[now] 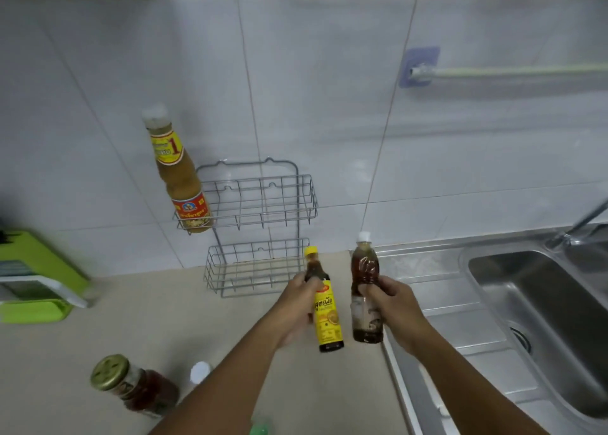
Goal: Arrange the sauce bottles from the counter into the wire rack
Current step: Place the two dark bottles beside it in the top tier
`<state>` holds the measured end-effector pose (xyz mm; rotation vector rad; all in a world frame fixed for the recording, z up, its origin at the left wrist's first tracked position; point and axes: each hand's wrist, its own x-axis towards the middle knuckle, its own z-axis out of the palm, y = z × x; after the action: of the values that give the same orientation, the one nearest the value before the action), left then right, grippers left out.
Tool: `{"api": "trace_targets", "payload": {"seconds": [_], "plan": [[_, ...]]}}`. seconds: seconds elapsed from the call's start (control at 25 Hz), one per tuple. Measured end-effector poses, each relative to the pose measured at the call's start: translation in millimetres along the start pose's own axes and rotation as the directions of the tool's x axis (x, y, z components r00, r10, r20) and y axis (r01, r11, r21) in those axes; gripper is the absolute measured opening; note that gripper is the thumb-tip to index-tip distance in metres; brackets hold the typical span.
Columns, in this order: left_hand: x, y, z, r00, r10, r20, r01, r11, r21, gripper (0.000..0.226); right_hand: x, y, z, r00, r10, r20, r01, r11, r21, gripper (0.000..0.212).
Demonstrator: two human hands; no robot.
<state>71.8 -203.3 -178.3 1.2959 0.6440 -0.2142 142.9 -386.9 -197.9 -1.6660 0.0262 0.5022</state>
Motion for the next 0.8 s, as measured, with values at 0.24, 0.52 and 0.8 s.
{"api": "trace_targets", "payload": {"seconds": [0.24,0.52,0.8], "plan": [[-73,115,-30,0.88,0.475,-0.013,-0.459,0.858,0.232,0.032,-11,-128,35,0.955,-0.247,0.161,0.216,0.958,0.188,0.021],[-106,202,-94,0.575,0.812,-0.105,-0.559,0.483,0.674,0.047,3,-215,101,0.857,-0.481,0.184,0.476,0.876,0.077,0.028],[-73,196,-112,0.5,0.838,-0.216,-0.427,0.456,0.78,0.034,36,-207,162,0.833,-0.537,0.132,0.553,0.814,-0.177,0.056]]}}
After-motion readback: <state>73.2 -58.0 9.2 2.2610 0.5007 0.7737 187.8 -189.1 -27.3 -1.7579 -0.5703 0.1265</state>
